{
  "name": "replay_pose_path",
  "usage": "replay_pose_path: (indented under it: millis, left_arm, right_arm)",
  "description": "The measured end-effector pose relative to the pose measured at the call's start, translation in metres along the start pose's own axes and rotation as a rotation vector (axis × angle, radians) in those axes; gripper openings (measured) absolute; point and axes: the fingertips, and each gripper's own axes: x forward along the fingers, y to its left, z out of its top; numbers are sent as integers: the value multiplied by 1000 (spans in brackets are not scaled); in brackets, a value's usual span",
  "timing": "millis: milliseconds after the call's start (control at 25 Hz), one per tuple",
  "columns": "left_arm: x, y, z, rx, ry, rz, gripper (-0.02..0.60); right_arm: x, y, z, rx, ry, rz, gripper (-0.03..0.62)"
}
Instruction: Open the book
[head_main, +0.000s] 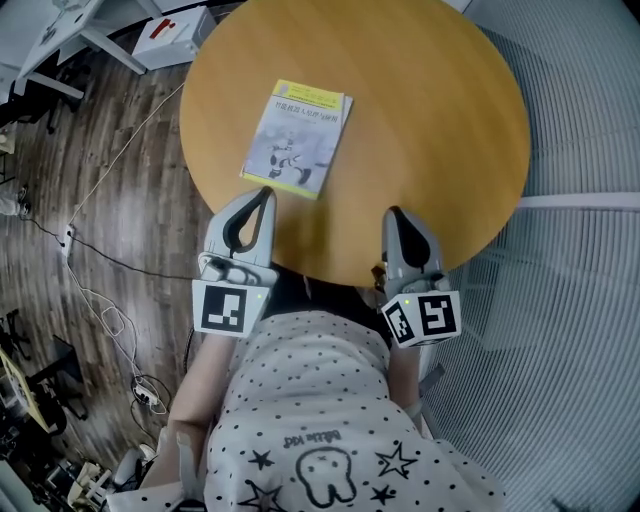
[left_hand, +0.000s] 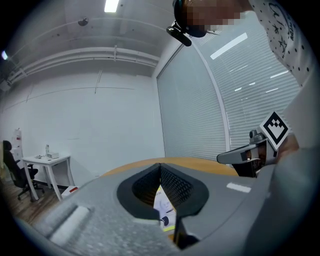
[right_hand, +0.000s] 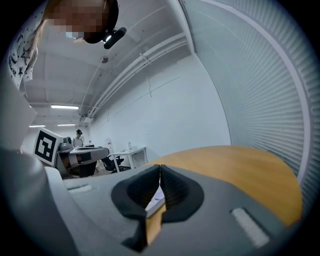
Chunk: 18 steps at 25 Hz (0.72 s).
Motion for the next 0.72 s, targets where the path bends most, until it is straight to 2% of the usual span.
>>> replay_pose_path:
  millis: [160,360,520,720]
  left_arm:
    - [9,-9,-17,18,21,-61,11]
    - [18,-22,-38,93,54,-172,12]
    - [27,-19,-55,124,92,-201,12]
    - [33,-18,-87,207,174,-257,15]
  right_arm:
    - [-4,-4,-7,12,5,-24,5]
    - [-10,-11,-4,7,3,-57,5]
    - [-12,-15,0,2,4,-73,5]
    - [-5,-10,-3,-4,5,-53,5]
